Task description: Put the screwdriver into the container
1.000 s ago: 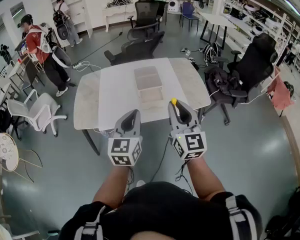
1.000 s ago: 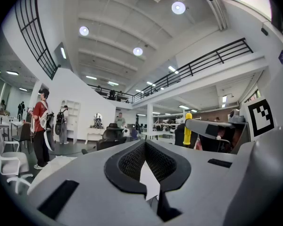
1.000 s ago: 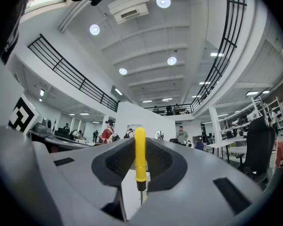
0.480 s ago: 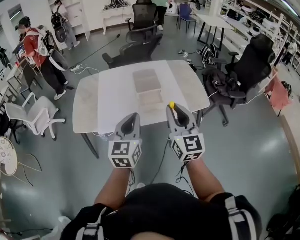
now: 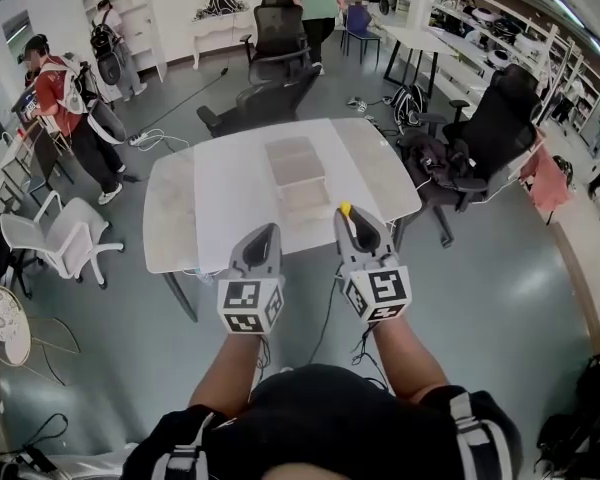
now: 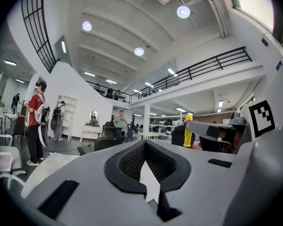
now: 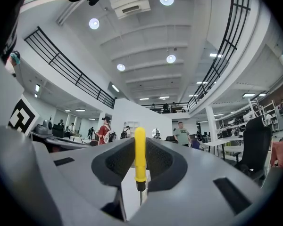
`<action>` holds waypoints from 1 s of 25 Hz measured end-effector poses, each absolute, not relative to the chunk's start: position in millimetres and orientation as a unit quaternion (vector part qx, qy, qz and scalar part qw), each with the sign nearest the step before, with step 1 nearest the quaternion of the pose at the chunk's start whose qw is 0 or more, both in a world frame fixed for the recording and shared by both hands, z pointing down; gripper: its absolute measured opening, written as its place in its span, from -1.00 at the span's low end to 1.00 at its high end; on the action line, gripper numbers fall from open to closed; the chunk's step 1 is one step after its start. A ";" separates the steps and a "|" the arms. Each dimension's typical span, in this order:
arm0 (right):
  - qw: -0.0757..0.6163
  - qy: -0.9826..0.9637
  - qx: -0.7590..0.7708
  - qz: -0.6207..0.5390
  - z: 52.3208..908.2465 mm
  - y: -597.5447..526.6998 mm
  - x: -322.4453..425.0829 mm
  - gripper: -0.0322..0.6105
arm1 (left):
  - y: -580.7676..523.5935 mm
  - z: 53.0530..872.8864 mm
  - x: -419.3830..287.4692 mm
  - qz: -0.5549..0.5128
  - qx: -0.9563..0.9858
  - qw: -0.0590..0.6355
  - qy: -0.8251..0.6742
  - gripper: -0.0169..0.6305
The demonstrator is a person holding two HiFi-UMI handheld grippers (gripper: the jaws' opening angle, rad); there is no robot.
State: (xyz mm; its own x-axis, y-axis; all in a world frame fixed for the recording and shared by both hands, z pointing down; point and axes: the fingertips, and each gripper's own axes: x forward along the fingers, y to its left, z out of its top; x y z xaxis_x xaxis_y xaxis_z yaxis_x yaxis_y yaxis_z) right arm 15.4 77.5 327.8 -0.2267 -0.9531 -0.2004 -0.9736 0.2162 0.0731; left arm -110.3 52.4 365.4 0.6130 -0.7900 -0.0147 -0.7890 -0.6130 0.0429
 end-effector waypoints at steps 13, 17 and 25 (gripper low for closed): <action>0.059 0.754 -0.651 0.067 347.0 54.6 -21.9 -0.69 | 16.8 378.4 -157.1 -0.009 0.911 0.020 -0.412 -0.93; 0.060 0.747 -0.658 0.064 350.0 41.5 -12.3 -0.69 | 5.5 381.0 -151.2 -0.003 0.912 0.021 -0.409 -0.93; 0.064 0.749 -0.657 0.055 362.2 -7.1 16.9 -0.69 | -42.8 389.7 -133.5 0.007 0.906 0.023 -0.424 -0.93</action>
State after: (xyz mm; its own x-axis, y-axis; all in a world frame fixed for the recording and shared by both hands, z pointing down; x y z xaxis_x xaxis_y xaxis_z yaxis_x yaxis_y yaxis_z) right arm 16.9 -7.1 362.2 -0.1278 -0.9775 -0.1679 -0.9915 0.1300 -0.0023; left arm -133.5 -42.8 389.7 0.6411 -0.7668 0.0333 -0.7675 -0.6401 0.0363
